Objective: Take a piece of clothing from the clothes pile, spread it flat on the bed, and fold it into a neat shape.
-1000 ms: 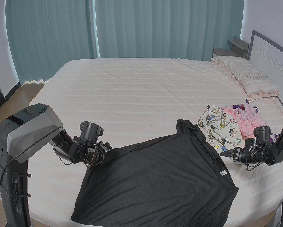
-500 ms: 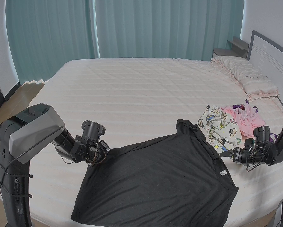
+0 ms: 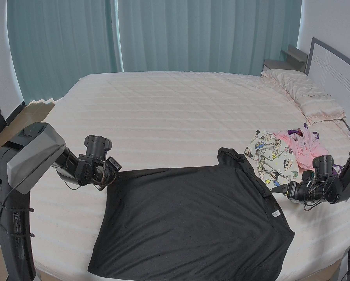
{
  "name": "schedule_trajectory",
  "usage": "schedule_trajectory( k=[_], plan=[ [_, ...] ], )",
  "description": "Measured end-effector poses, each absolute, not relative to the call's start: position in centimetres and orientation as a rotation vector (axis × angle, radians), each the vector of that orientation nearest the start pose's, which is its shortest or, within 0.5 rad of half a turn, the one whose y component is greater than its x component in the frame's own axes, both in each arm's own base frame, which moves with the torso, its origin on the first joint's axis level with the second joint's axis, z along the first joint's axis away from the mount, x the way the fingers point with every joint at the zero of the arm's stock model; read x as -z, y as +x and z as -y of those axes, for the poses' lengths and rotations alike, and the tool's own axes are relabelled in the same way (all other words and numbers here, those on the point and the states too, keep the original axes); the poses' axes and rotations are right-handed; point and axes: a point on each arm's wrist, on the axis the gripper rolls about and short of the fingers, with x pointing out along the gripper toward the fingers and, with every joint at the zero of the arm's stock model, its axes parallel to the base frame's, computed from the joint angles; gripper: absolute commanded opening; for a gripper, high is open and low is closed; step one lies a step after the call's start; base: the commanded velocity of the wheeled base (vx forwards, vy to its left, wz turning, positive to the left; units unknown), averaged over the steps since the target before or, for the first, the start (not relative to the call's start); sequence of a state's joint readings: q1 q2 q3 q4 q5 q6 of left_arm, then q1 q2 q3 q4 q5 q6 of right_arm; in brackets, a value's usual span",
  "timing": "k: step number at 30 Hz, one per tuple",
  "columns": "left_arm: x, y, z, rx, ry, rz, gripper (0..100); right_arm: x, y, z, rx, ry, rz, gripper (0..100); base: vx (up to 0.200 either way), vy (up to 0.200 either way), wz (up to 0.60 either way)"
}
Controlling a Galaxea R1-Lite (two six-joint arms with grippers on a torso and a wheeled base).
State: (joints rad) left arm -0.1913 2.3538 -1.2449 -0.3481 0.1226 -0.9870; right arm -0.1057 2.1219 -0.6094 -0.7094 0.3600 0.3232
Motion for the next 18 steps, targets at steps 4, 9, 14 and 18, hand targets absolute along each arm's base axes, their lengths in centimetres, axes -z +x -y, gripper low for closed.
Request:
schedule_trajectory(
  k=[4,9,14,18],
  plan=[
    [-2.3,43.4,6.9,-0.319,-0.839,-0.678,0,-1.2,31.4,2.5,-0.112,0.491,-0.820,100,0.000,0.000,0.00],
    [-2.0,44.6,6.1,-0.330,-0.853,-0.652,0,-1.1,31.7,2.5,-0.115,0.491,-0.814,100,0.000,0.000,0.00],
    [-1.4,45.5,5.8,-0.335,-0.858,-0.641,0,-1.3,32.5,2.4,-0.124,0.492,-0.776,100,0.000,0.000,0.00],
    [-1.0,45.9,5.6,-0.344,-0.857,-0.648,100,-1.7,33.5,1.7,-0.130,0.548,-0.739,100,0.000,0.000,0.00]
  ],
)
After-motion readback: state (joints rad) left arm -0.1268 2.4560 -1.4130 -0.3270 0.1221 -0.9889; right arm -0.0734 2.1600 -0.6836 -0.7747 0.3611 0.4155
